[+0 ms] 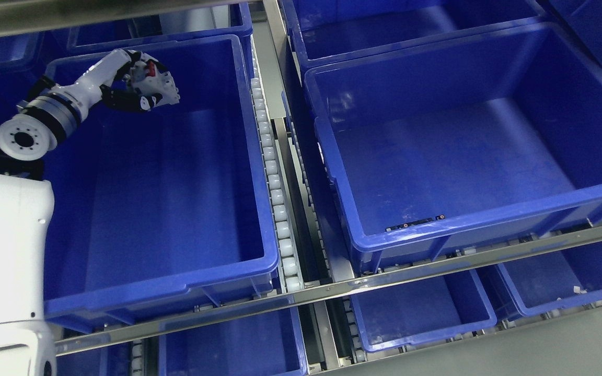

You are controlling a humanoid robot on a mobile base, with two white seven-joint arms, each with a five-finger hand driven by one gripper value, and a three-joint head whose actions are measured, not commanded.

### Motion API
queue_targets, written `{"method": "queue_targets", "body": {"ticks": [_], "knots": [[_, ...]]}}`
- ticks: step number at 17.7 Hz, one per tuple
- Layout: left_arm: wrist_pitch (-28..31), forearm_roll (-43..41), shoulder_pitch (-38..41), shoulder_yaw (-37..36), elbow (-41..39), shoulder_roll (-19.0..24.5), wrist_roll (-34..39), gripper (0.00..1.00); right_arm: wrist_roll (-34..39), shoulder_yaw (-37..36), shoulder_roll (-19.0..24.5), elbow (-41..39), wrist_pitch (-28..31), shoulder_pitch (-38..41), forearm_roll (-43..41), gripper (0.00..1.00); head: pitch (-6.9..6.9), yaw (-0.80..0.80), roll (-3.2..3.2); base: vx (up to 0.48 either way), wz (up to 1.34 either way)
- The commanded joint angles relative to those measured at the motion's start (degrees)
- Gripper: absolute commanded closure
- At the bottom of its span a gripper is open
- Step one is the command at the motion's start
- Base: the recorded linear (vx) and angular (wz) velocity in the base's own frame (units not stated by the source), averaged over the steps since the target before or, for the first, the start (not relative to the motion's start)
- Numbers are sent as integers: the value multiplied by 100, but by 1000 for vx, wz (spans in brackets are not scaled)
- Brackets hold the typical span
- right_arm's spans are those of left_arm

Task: Place circuit breaker on shelf
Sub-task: 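Lower the breaker into the upper blue bin and open the left hand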

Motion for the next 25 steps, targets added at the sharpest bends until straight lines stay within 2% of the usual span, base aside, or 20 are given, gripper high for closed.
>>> {"method": "queue_targets", "body": {"ticks": [1,3,8,11,13,16,20,22,25], "knots": [[-13,-188,-123,-552,1389,-127,175,60,29,114,-100,0,170,0,1,0,0,0,0,15,-1],[-13,-188,-123,-517,1442,-109,237,46,38,114,-100,0,170,0,1,0,0,0,0,8,0],[-13,-179,-175,-237,1434,-56,360,27,38,114,-100,0,170,0,1,0,0,0,0,-3,0],[-13,-162,-307,10,1416,-56,666,3,29,114,-100,0,170,0,1,0,0,0,0,-30,-4],[-31,-92,-386,264,1346,-74,991,1,30,114,-100,0,170,0,1,0,0,0,0,-75,-7],[-101,310,-430,1421,803,-275,1659,0,38,114,-100,0,170,0,1,0,0,0,0,-128,57],[-363,1795,-325,2636,-102,-1171,2090,0,29,114,-100,0,161,0,1,0,0,0,0,-218,130],[-356,1895,7,2867,-909,-1582,2669,0,29,114,-100,0,170,0,1,0,0,0,0,-267,94],[152,1930,771,2658,-2342,-1582,2882,0,29,114,-100,0,170,0,1,0,0,0,0,-291,-41]]}}
